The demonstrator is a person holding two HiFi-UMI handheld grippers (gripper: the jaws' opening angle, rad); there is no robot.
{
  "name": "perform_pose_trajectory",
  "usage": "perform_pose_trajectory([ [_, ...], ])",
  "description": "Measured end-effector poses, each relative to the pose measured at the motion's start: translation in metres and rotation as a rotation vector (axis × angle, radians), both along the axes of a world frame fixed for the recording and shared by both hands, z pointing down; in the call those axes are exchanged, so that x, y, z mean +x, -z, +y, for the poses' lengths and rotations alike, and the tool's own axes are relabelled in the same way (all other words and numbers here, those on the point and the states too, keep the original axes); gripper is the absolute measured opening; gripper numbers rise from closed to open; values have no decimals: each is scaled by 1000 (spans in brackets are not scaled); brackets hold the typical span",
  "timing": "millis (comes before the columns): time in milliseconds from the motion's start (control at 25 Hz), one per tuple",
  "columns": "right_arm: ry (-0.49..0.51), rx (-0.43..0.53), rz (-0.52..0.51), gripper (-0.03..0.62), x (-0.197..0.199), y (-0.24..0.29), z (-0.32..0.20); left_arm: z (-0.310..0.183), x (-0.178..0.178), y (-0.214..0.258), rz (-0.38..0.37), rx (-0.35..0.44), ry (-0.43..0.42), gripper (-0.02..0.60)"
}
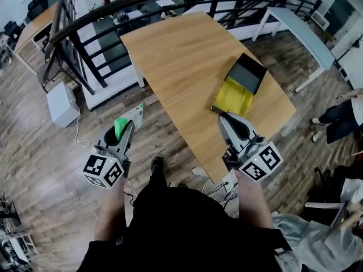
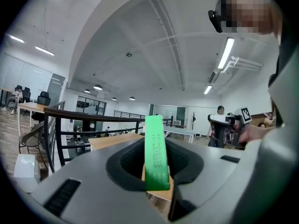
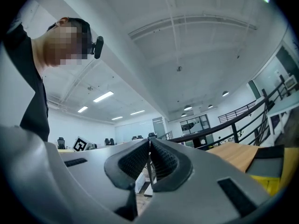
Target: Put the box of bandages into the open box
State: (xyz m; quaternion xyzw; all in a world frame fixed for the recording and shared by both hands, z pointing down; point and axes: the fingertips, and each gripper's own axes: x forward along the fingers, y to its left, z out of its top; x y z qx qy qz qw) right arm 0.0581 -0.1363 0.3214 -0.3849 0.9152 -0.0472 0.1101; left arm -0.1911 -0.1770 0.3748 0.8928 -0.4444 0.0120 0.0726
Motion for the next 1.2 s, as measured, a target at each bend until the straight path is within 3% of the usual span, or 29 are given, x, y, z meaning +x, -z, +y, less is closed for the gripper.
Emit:
perform_pose_trajectory([
  [600, -73, -48, 31, 38, -55, -5, -145, -166, -39, -8, 9, -30, -101, 92],
  [920, -159, -43, 32, 38, -64, 2, -177, -215, -46, -2, 10, -21, -177, 92],
  [1200, -230, -59, 32, 38, -46, -1, -181, -238, -23, -4, 14, -29, -243, 92],
])
